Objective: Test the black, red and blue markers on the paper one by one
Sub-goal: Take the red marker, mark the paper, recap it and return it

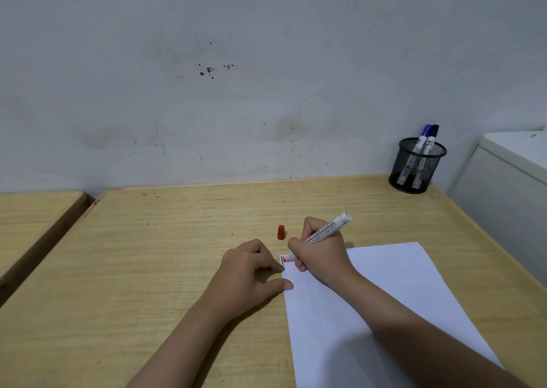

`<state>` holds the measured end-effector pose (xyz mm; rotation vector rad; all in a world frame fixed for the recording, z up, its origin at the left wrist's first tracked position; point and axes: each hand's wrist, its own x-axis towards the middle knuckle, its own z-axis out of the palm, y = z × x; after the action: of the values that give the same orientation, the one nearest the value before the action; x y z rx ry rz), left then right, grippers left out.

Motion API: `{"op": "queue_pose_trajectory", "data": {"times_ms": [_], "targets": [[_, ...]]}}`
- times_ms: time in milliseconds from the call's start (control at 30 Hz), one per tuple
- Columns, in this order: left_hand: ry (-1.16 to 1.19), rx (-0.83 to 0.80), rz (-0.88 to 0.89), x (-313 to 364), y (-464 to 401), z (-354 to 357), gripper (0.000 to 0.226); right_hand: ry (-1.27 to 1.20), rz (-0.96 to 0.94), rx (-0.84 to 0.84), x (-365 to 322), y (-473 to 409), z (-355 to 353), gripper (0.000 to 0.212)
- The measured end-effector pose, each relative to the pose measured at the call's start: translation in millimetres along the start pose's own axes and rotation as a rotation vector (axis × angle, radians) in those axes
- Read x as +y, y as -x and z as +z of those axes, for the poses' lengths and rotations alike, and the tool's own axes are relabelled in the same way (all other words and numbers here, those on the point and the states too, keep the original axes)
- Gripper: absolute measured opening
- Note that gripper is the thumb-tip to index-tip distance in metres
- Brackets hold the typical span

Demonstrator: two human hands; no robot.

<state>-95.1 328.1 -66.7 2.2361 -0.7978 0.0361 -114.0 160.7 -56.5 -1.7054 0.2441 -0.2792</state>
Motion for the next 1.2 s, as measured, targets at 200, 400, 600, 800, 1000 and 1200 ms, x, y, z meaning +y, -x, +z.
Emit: {"op": "queue_pose_trajectory", "data": {"times_ms": [200, 400, 600, 800, 1000, 1200], "targets": [[-0.019, -0.008, 0.011, 2, 1, 0, 0.039, 0.035, -0.010, -0.003, 0, 0, 0, 0.033], [-0.007, 0.001, 0.024, 1, 0, 0, 0.036, -0.239, 0.041, 0.095, 0, -4, -7, 0.036], [0.052, 0.010, -0.011, 2, -5, 3, 0.019, -0.414, 0.100, 0.144, 0, -6, -11, 0.032], [0.015, 0.278, -0.045, 12, -26, 9, 0.011, -0.483, 0.080, 0.180, -9, 0, -12, 0.023], [-0.137, 0.111, -0.069, 18, -49, 15, 0.025, -0.468, -0.025, 0.158, -19, 7, -17, 0.025], [0.368, 0.182, -0.264, 38, -51, -2, 0.010, -0.505, -0.163, 0.148, -52, 12, -42, 0.024]]}}
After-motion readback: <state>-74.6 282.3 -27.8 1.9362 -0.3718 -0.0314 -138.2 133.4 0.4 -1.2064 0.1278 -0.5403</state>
